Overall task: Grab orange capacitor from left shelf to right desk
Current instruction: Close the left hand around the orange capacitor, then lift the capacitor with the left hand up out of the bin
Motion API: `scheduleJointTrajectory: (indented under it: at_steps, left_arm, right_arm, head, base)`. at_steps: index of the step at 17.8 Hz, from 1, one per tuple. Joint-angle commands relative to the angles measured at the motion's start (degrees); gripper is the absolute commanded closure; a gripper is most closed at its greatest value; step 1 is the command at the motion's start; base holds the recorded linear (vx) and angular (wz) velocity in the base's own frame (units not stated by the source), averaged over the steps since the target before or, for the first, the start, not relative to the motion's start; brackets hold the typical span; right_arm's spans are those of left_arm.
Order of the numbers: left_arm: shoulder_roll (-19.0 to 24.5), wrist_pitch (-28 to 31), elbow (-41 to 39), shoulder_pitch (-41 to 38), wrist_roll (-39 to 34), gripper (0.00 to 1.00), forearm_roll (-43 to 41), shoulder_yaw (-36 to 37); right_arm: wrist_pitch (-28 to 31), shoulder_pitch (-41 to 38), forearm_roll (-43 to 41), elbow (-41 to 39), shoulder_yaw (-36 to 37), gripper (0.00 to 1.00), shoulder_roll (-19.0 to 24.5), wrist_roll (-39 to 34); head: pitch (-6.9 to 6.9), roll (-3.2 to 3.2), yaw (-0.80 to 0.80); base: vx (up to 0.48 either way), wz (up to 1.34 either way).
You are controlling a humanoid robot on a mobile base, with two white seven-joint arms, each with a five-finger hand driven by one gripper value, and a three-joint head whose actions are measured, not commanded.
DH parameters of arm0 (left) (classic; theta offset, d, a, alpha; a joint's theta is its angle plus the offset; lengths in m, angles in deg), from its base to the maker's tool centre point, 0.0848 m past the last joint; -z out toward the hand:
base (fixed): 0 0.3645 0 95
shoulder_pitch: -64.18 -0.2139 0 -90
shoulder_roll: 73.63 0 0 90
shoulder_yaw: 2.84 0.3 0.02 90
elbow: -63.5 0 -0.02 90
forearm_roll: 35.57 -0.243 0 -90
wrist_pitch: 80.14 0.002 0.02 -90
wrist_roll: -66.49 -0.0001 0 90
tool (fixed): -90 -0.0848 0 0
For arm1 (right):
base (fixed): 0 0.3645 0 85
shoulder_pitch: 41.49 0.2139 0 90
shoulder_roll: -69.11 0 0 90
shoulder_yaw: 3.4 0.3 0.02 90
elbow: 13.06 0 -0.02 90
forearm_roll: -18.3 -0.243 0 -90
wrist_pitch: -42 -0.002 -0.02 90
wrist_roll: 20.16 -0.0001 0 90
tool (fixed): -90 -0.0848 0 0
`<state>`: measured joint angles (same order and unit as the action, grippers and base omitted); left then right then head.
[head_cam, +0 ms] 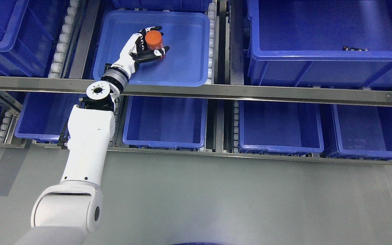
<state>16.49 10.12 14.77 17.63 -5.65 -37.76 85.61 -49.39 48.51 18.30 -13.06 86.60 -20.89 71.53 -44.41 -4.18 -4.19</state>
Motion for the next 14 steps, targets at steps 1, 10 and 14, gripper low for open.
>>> scheduleJointTrajectory:
  at_steps: [1,10,14]
  left_arm:
    - [1.29,-5.07,5.65,-0.29,0.07,0.86,-0.62,-4.5]
    - [0.88,-9.49,-10.57,-1.52,0.77,0.99,0.6,-11.37]
    - [0.88,-10.62,-18.85,-2.22,0.86,0.98,8.06,-9.88]
  right_arm:
    - [-0.02,-1.14,0.26,-1.0,0.7,0.0,-1.0,-0.02]
    - [-0.02,-1.14,0.26,-1.0,0.7,0.0,-1.0,-0.02]
    - [-0.02,-1.14,0.26,-1.0,0.7,0.0,-1.0,-0.02]
  head:
    - [0.0,0.0,0.0]
    - [0.0,0.0,0.0]
    - [0.0,0.0,0.0]
  base:
    - [0.0,0.0]
    - [0.0,0.0]
    - [0.0,0.0]
